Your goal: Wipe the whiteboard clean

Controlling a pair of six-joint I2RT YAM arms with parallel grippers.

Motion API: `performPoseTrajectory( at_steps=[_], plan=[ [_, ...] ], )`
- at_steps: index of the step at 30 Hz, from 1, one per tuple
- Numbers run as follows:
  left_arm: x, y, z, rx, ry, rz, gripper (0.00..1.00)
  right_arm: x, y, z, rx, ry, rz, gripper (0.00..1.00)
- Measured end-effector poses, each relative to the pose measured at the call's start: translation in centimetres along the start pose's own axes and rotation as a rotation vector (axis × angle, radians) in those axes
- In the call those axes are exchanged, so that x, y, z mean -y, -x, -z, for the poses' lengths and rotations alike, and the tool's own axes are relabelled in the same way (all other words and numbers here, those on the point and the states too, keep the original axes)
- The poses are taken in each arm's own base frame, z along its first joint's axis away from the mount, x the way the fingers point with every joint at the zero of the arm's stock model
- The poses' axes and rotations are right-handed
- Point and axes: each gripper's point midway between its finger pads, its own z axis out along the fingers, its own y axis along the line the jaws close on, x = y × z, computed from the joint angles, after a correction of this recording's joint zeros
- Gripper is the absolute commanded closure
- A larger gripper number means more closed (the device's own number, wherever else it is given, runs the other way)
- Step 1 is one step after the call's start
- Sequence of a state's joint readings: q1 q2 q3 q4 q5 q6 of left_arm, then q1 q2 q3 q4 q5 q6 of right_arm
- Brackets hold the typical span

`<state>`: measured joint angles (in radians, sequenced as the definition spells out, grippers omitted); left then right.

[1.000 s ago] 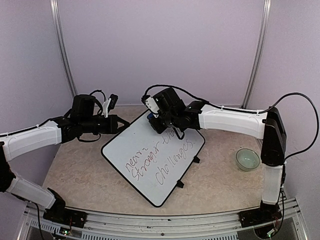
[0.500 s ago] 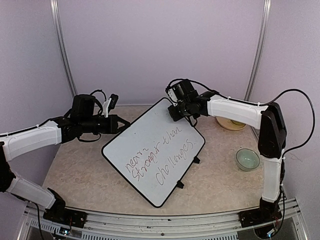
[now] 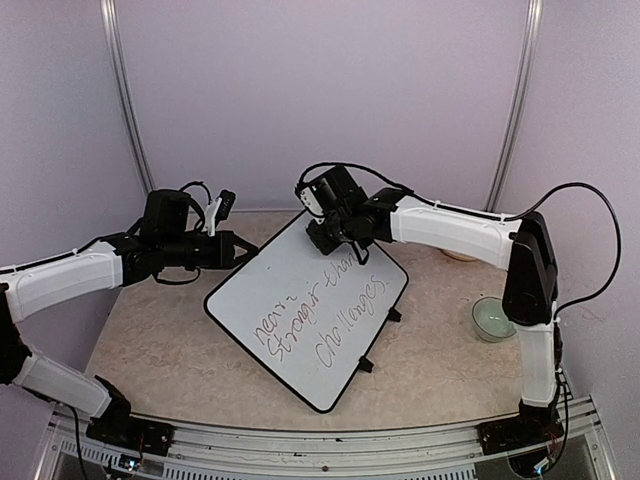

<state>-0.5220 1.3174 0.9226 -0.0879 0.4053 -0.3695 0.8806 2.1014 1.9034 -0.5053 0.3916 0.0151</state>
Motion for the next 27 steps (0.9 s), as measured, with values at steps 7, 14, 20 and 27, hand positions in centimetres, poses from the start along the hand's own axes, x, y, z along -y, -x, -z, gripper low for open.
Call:
performPoseTrajectory(
  at_steps=[7, 14, 20, 27],
  plan=[
    [-0.1, -0.2, 0.0, -0.009, 0.003, 0.004, 1.00, -2.4, 0.4, 1.0, 0.015, 0.023, 0.052, 0.77],
    [0.3, -0.1, 0.0, -0.007, -0.016, 0.000, 1.00, -4.2, -0.4, 3.1, 0.043, 0.124, 0.056, 0.77],
    [0.9, 0.0, -0.1, -0.003, -0.039, -0.011, 1.00, -3.0, -1.5, 3.8, 0.031, 0.115, 0.008, 0.77],
    [1.3, 0.0, -0.1, 0.000, -0.052, -0.017, 1.00, 3.2, -3.6, 2.7, -0.012, -0.019, -0.114, 0.77]
  ],
)
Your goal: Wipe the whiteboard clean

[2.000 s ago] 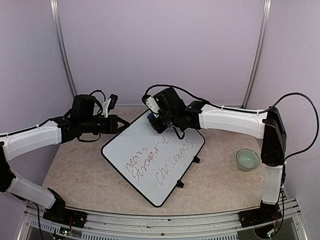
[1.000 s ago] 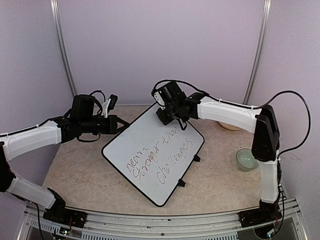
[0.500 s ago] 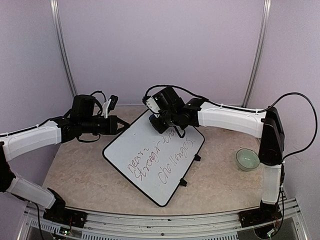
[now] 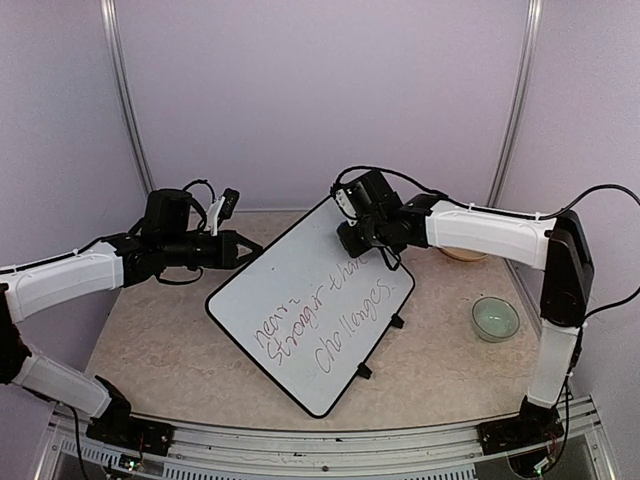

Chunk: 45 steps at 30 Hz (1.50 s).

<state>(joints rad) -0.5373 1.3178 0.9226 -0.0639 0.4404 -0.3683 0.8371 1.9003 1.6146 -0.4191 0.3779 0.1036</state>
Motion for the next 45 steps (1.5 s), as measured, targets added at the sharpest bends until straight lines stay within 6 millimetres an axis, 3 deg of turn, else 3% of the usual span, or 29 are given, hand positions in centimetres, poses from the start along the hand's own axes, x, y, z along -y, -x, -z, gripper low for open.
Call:
performPoseTrajectory(
  at_steps=[4, 9, 16, 21, 26, 30, 35, 38, 45],
  plan=[
    [0.0, 0.0, 0.0, 0.001, -0.001, -0.001, 1.00, 2.4, -1.0, -0.7, -0.022, -0.060, -0.043, 0.77],
    [0.0, 0.0, 0.0, 0.001, -0.002, -0.001, 1.00, 3.5, -0.8, -1.1, -0.023, -0.074, -0.070, 0.77],
    [0.1, 0.0, 0.0, 0.000, -0.008, -0.001, 1.00, 2.0, 3.3, -2.7, 0.017, -0.023, -0.057, 0.77],
    [-0.1, 0.1, 0.1, 0.002, -0.001, 0.001, 1.00, -0.8, 4.4, -2.5, 0.029, 0.009, 0.008, 0.77],
    [-0.6, 0.2, 0.2, 0.005, 0.016, 0.003, 1.00, -6.0, 4.2, -0.7, 0.046, 0.066, 0.101, 0.78],
    [-0.5, 0.1, 0.2, 0.002, 0.011, 0.000, 1.00, -9.5, 3.2, 0.5, 0.052, 0.106, 0.151, 0.77],
    [0.1, -0.2, 0.1, -0.010, -0.017, -0.003, 1.00, -11.3, 1.1, 0.6, 0.012, 0.147, 0.182, 0.77],
    [0.2, -0.2, 0.1, -0.012, -0.019, -0.003, 1.00, -10.0, 0.7, -0.1, -0.013, 0.137, 0.155, 0.77],
    [0.3, -0.3, 0.0, -0.014, -0.018, -0.008, 1.00, -3.3, -0.5, -2.8, -0.073, 0.035, 0.047, 0.79]
  ],
)
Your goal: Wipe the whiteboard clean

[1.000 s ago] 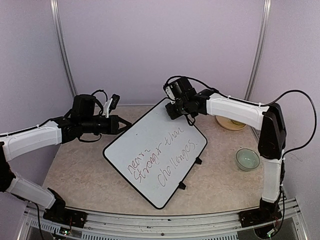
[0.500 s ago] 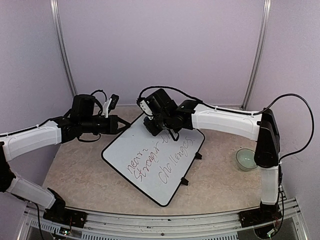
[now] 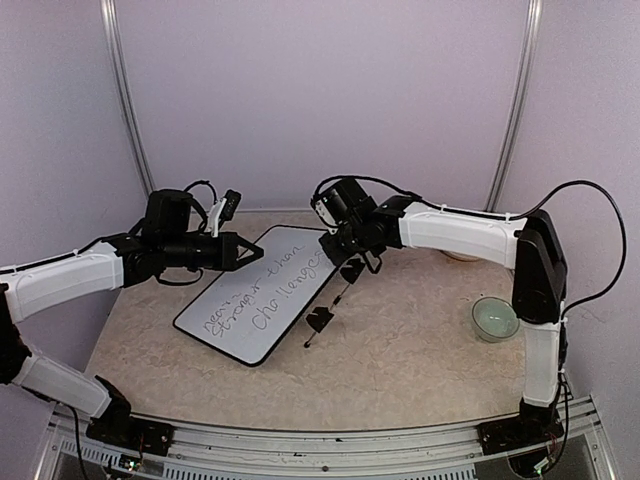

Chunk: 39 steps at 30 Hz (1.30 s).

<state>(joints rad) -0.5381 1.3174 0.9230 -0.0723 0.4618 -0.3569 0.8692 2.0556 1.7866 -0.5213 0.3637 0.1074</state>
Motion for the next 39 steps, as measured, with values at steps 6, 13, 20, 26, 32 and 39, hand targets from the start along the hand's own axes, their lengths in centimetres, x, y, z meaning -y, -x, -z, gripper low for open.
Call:
performPoseTrajectory(
  at_steps=[6, 13, 20, 26, 32, 39],
  plan=[
    [-0.3, -0.1, 0.0, 0.001, 0.020, -0.005, 1.00, -0.4, -6.1, -0.6, -0.094, 0.004, 0.023, 0.79],
    [-0.6, 0.1, 0.1, 0.006, 0.030, -0.002, 1.00, 0.2, -7.3, -0.1, -0.099, -0.020, 0.027, 0.78],
    [-1.0, 0.3, 0.2, 0.013, 0.044, 0.001, 1.00, 0.2, -7.4, -0.1, -0.100, -0.018, 0.027, 0.79],
    [-1.2, 0.3, 0.2, 0.015, 0.052, 0.001, 1.00, 0.2, -7.4, 0.1, -0.097, -0.018, 0.018, 0.79],
    [-1.3, 0.3, 0.2, 0.017, 0.057, 0.001, 1.00, 0.0, -6.6, 1.3, -0.079, 0.005, 0.009, 0.78],
    [-1.4, 0.4, 0.2, 0.020, 0.063, 0.003, 1.00, 0.7, -4.7, 3.6, -0.026, 0.011, -0.022, 0.78]
  ],
)
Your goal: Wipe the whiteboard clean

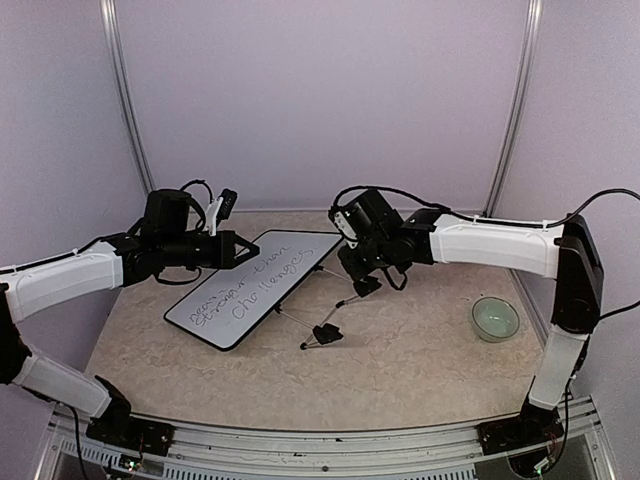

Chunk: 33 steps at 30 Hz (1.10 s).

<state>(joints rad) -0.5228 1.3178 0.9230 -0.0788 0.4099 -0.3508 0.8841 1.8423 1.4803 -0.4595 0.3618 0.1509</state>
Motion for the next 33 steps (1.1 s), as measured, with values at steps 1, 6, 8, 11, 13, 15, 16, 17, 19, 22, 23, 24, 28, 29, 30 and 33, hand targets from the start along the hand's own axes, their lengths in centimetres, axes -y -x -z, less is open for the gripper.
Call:
performPoseTrajectory(
  at_steps=[1, 6, 8, 11, 13, 15, 16, 17, 19, 22, 23, 24, 28, 29, 30, 33],
  plan=[
    [0.0, 0.0, 0.0, 0.001, 0.000, 0.000, 1.00, 0.3, 0.3, 0.3, 0.008, -0.004, -0.008, 0.78],
    [0.0, 0.0, 0.0, 0.001, 0.000, 0.000, 1.00, 2.2, 0.4, 0.4, 0.009, -0.027, -0.058, 0.78],
    [0.0, 0.0, 0.0, 0.000, 0.000, 0.000, 1.00, 3.7, -0.1, -0.1, 0.002, -0.050, -0.095, 0.78],
    [0.0, 0.0, 0.0, 0.001, -0.001, 0.000, 1.00, 6.1, -2.3, -1.0, -0.045, -0.087, -0.134, 0.78],
    [0.0, 0.0, 0.0, 0.001, -0.001, 0.000, 1.00, 7.2, -4.2, -1.6, -0.087, -0.107, -0.150, 0.78],
    [0.0, 0.0, 0.0, 0.000, -0.001, 0.000, 1.00, 8.0, -5.6, -2.1, -0.121, -0.122, -0.162, 0.78],
    [0.0, 0.0, 0.0, 0.001, 0.000, 0.000, 1.00, 8.3, -6.1, -2.2, -0.133, -0.128, -0.167, 0.78],
    [0.0, 0.0, 0.0, 0.001, 0.000, 0.000, 1.00, 8.4, -6.3, -2.2, -0.138, -0.130, -0.168, 0.78],
    [0.0, 0.0, 0.0, 0.001, 0.000, 0.000, 1.00, 8.5, -6.4, -2.3, -0.142, -0.131, -0.169, 0.77],
    [-0.1, 0.0, 0.0, 0.002, 0.004, 0.000, 1.00, 8.4, -6.6, -2.4, -0.145, -0.129, -0.170, 0.77],
    [-0.2, 0.1, 0.0, 0.004, 0.009, 0.000, 1.00, 8.4, -6.8, -2.4, -0.149, -0.127, -0.169, 0.76],
    [-0.3, 0.1, 0.0, 0.006, 0.016, 0.000, 1.00, 8.3, -7.0, -2.5, -0.153, -0.126, -0.168, 0.74],
    [-1.1, 0.3, 0.1, 0.017, 0.063, 0.005, 0.99, 8.0, -8.5, -2.8, -0.186, -0.117, -0.165, 0.65],
    [-1.3, 0.3, 0.1, 0.019, 0.079, 0.008, 0.98, 7.9, -8.8, -2.9, -0.196, -0.115, -0.165, 0.62],
    [-1.7, 0.2, 0.2, 0.017, 0.100, 0.016, 0.97, 7.8, -9.2, -3.1, -0.205, -0.113, -0.165, 0.59],
    [-2.4, 0.4, 0.4, 0.019, 0.151, 0.045, 0.96, 7.8, -10.1, -3.3, -0.226, -0.106, -0.169, 0.49]
  ],
)
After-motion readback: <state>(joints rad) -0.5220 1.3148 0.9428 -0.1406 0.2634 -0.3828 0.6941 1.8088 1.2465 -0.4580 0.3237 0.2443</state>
